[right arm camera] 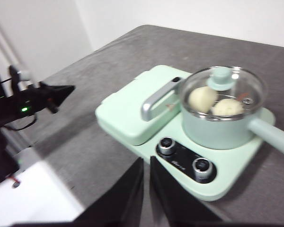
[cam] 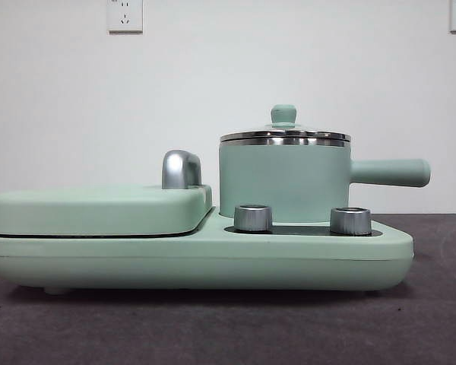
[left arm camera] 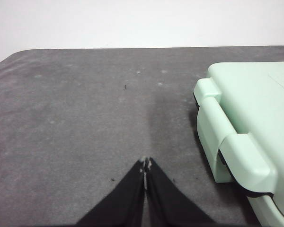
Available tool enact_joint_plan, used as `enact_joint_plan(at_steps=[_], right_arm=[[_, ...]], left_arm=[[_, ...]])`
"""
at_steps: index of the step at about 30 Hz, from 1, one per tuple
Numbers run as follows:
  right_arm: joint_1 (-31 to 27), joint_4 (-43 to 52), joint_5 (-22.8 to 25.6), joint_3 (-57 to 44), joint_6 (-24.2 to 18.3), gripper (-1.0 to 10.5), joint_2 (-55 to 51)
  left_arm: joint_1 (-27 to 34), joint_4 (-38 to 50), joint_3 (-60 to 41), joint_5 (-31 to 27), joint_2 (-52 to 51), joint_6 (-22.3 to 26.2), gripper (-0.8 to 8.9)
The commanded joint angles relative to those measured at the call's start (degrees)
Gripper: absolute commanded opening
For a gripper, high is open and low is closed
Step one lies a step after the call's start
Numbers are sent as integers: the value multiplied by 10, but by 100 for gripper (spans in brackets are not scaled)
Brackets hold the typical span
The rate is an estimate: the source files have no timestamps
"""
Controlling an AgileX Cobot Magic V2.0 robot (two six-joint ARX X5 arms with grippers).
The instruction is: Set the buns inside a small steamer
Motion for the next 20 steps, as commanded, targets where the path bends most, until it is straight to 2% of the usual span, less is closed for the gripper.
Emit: enact_joint_plan(at_steps=[1, 4, 8, 12, 18, 20], right_arm=[[-36, 8, -10, 0, -3, 21, 3], [-85, 38, -3, -30, -4, 20, -6], [-145, 175, 36, -124, -12, 20, -40], [-200, 313, 44, -240, -32, 20, -85], [-255, 458, 70, -399, -44, 20, -145], [-267, 482, 99, -440, -45, 20, -161]], left_arm=[[0, -3, -11, -2, -1, 4, 7], [0, -3, -11, -2, -1, 4, 7], [0, -3, -11, -2, -1, 4, 7], [0, -3, -11, -2, -1, 4, 7], [0, -3, -11, -2, -1, 4, 7], [0, -3, -11, -2, -1, 4, 7]])
